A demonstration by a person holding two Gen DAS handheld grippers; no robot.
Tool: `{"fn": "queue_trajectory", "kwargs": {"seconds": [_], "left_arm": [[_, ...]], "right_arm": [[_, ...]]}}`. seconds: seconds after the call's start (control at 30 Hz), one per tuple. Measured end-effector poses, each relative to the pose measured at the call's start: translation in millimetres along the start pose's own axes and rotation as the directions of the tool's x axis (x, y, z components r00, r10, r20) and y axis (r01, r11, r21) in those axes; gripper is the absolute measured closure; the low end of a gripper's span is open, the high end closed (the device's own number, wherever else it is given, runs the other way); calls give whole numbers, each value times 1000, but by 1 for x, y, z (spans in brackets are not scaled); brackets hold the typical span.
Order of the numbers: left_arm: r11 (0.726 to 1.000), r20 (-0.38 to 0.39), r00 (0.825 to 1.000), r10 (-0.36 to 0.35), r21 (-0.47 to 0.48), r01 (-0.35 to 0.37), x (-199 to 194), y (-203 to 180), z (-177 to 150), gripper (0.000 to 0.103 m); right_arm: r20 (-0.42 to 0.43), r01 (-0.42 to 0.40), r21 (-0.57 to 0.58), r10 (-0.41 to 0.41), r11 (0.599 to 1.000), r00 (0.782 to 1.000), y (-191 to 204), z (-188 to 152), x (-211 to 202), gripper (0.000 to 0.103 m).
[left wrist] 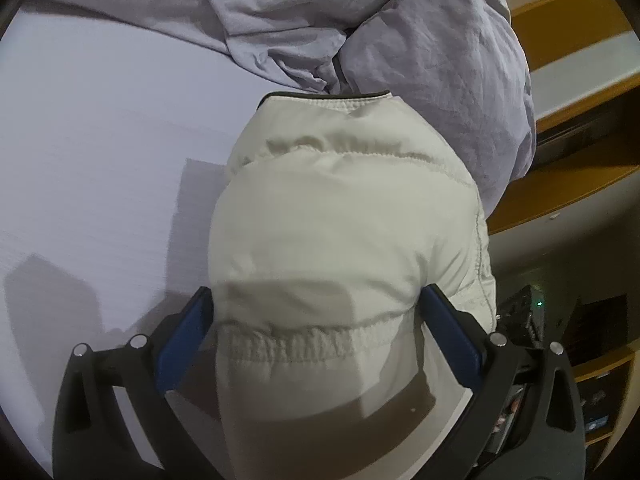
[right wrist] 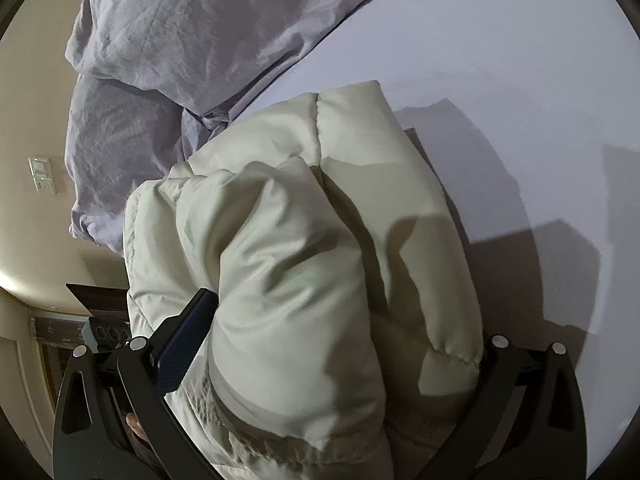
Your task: Fold large clothes
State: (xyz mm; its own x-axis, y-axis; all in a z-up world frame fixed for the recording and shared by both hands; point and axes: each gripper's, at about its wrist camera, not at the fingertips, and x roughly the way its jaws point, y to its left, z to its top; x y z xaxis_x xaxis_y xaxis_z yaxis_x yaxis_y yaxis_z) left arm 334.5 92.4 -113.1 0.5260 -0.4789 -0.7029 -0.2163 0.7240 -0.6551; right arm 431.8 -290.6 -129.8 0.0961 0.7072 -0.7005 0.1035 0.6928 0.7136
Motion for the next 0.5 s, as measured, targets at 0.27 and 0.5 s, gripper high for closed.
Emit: {"fn": "queue_trajectory", "kwargs": {"seconds": [0.27, 0.5], "left_arm": [[997, -35, 996, -77, -14, 76, -5, 2, 7, 21], [995, -29, 995, -92, 24, 93, -18, 1, 29, 33]], "right_arm": [[14, -99, 10, 99, 995, 995, -5, -2, -2, 17], [28, -167, -1, 167, 986, 986, 11, 6, 7, 35]]}}
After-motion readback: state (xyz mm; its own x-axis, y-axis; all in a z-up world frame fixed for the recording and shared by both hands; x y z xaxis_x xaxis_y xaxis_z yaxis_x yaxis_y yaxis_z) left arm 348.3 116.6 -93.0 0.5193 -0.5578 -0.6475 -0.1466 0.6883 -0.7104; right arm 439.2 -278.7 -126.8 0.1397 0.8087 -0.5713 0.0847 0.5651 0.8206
